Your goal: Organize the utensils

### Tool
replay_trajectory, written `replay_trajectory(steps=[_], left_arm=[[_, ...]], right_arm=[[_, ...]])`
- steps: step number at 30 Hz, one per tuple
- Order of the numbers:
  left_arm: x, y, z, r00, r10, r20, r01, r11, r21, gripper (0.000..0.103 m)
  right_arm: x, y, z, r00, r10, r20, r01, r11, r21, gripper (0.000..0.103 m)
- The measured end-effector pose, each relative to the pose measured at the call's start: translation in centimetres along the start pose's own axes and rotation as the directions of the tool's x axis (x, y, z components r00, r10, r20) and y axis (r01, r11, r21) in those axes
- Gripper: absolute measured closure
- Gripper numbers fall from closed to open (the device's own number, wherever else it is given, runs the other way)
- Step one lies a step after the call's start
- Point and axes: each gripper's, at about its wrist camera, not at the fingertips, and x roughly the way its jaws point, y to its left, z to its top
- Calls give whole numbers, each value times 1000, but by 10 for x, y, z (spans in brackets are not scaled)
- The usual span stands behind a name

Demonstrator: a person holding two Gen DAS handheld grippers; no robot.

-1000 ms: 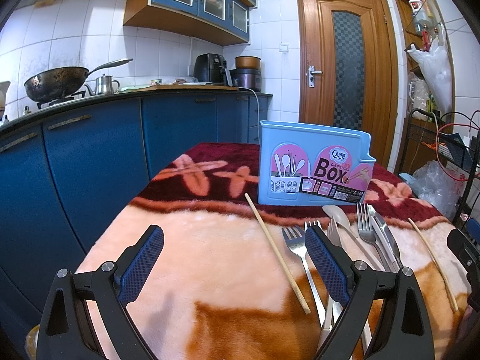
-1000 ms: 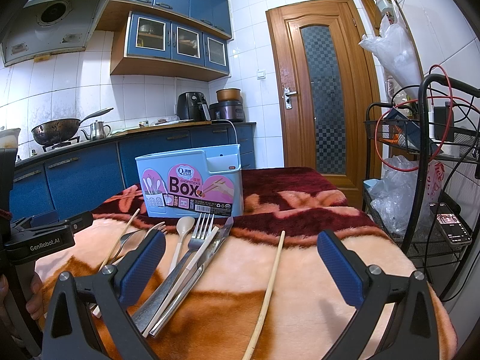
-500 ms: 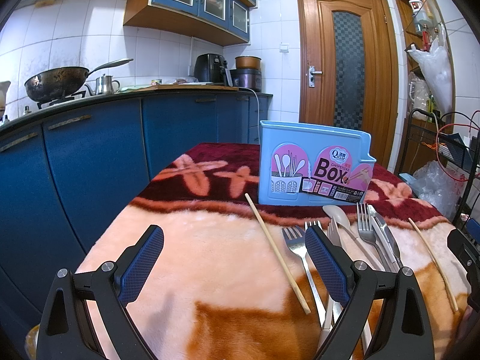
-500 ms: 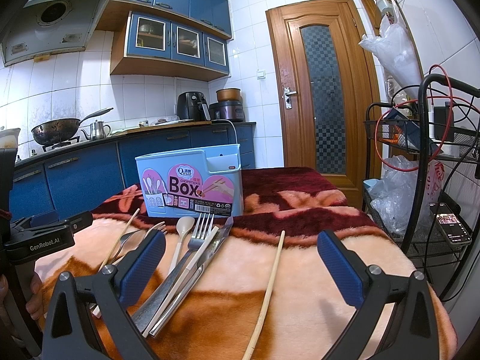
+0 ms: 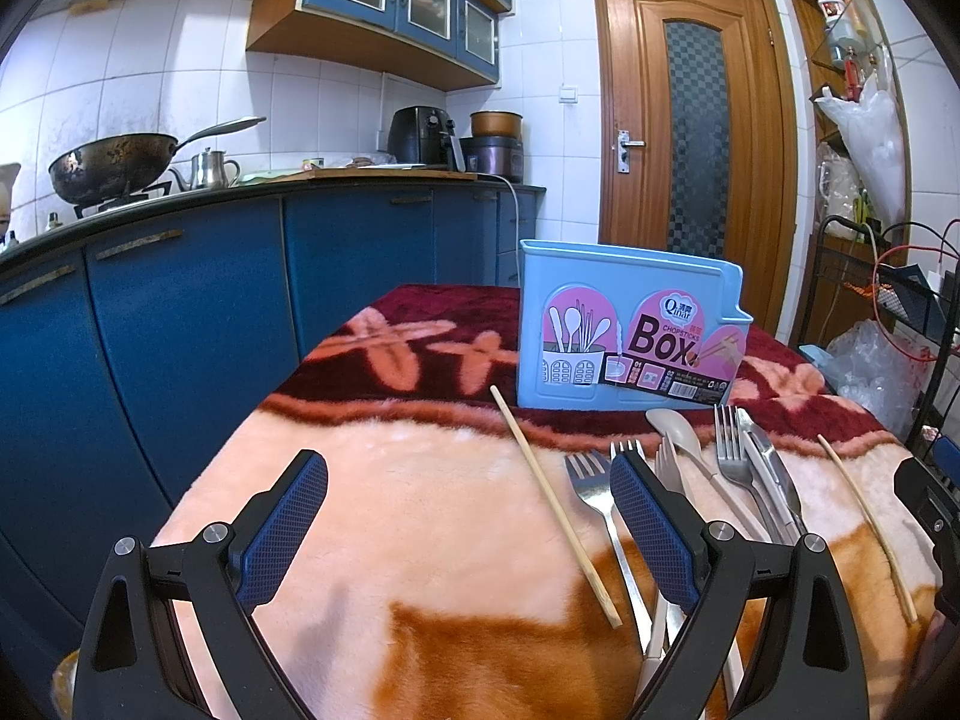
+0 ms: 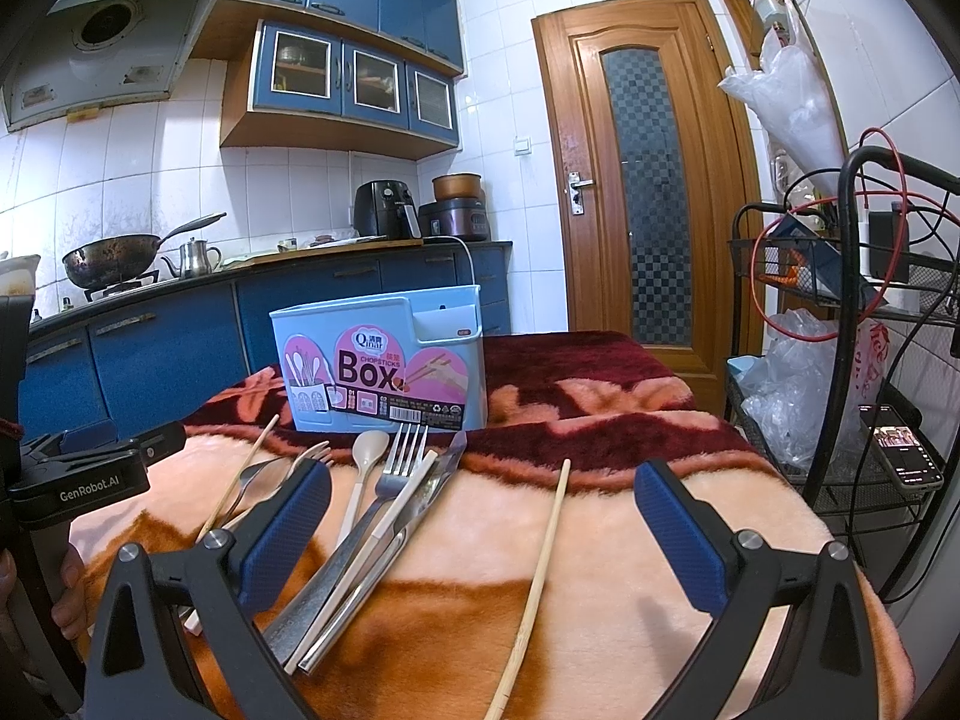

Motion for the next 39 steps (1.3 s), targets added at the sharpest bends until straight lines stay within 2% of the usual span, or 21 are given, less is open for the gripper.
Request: replay_trajectory(steps=[12,21,25,28,31,33,36,37,39], left_arm=[[8,-3,5,1000,4,-29,-3,1000,8,8],[15,3,17,991,16,-133,-8,998,59,8],[28,7,26,978,27,-207,-10,996,83,8],[40,9,32,963,9,-268,15,996,86,8],[53,9,40,945,-14,-326,43,996,81,8],[61,8,45,932,-32,-361,62,995,74,10],[75,3,49,905,-63,-420,104,992,75,16],[78,0,50,898,-68,-434,112,991,77,20],[87,-5,51,878,-78,-473,130,988,79,26]], right_arm=[[7,1,11,995,5,-102,-6,1000,-16,0],[22,-3,31,960,-19,-279,-6,996,-88,0],[35,-5,35,930,-36,-367,-10,993,-122,0],[49,-8,37,896,-35,-443,-19,993,-118,1],[64,-13,38,858,-45,-512,-20,992,-121,12],[75,-17,37,825,-41,-564,-23,994,-106,21],[89,-24,36,776,-17,-630,-34,997,-69,36],[93,-24,37,767,-12,-641,-38,997,-64,39],[101,-26,38,741,0,-671,-51,997,-56,52]])
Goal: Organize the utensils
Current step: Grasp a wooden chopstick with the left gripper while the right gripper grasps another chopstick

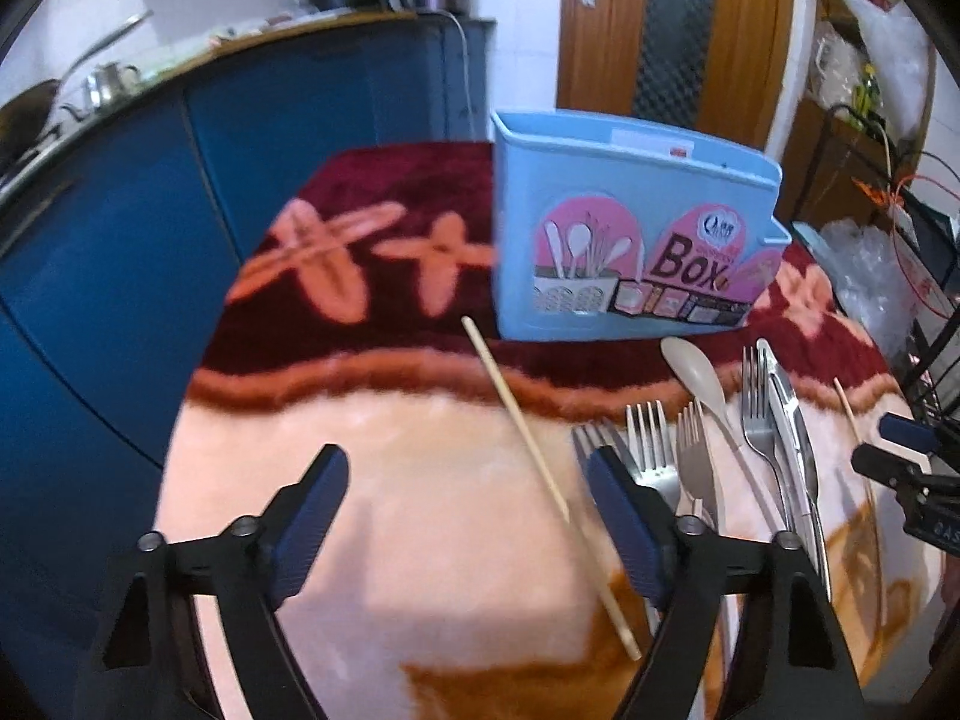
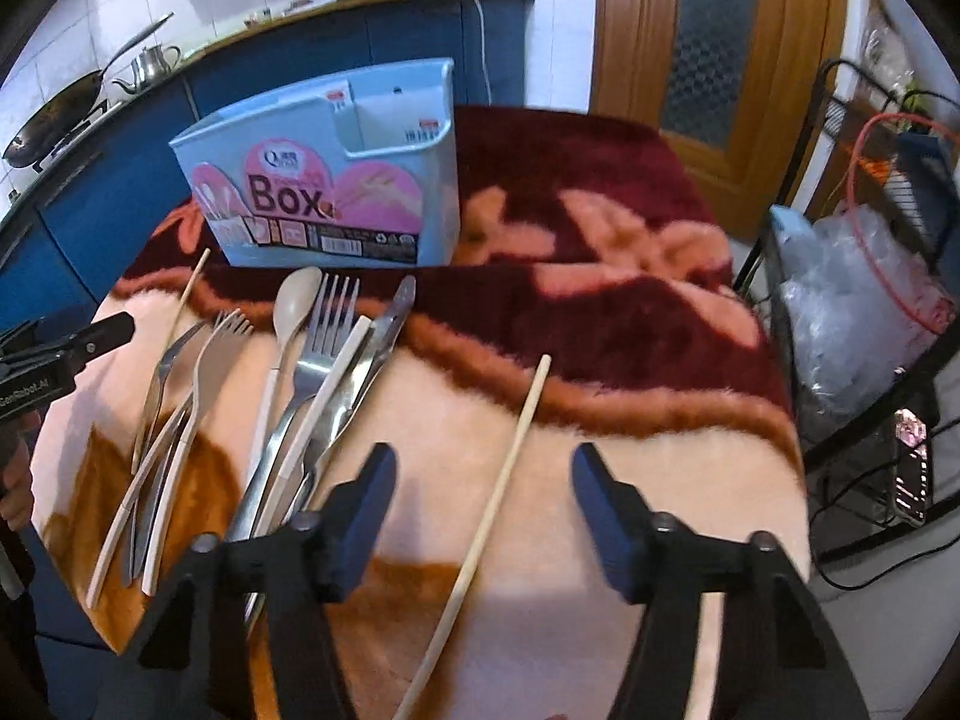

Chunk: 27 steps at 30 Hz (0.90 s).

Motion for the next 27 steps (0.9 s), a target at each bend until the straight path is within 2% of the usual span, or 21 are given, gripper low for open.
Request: replay_trajectory(steps=[1,3,7,8,10,11,18,20,22,24,27], left_arm=[[4,-2,3,1000,-10,-20,10,1000,2,30],[11,-5,8,998,-34,-53,34,999,7,36],[29,-9,19,991,-56,-120,59,998,16,49],[34,-10,21,987,-68,-143,71,997,9,53],[45,-7,25,978,-89,-186,88,996,-15,63],[51,-5,27,972,-102,-212,96,995,-37,64],[61,-6,39,959,-112,-261,99,993,-63,65],[63,-8,43,956,-115,-269,102,993,-61,70],[63,-9,45,954,-120,-273,106,992,-66,80],[63,-9,46,953,-130,-272,113,991,-77,91],[62,-5,47,952,-155,-265,131,986,-105,96]], right_arm=[[3,-1,3,1000,6,-25,-6,1000,0,55],[11,-3,8,997,27,-72,-26,1000,11,68],[21,-4,14,991,44,-124,-43,999,17,75],[22,-5,15,989,59,-132,-56,998,24,79],[24,-8,17,987,77,-141,-72,997,40,80],[25,-10,18,986,84,-143,-79,996,43,80],[31,-15,30,977,126,-170,-118,991,56,80],[32,-17,33,977,129,-172,-120,991,58,82],[32,-18,35,977,124,-172,-116,992,55,85],[32,-18,34,980,116,-164,-109,993,51,92],[29,-19,32,982,125,-145,-117,991,63,96]])
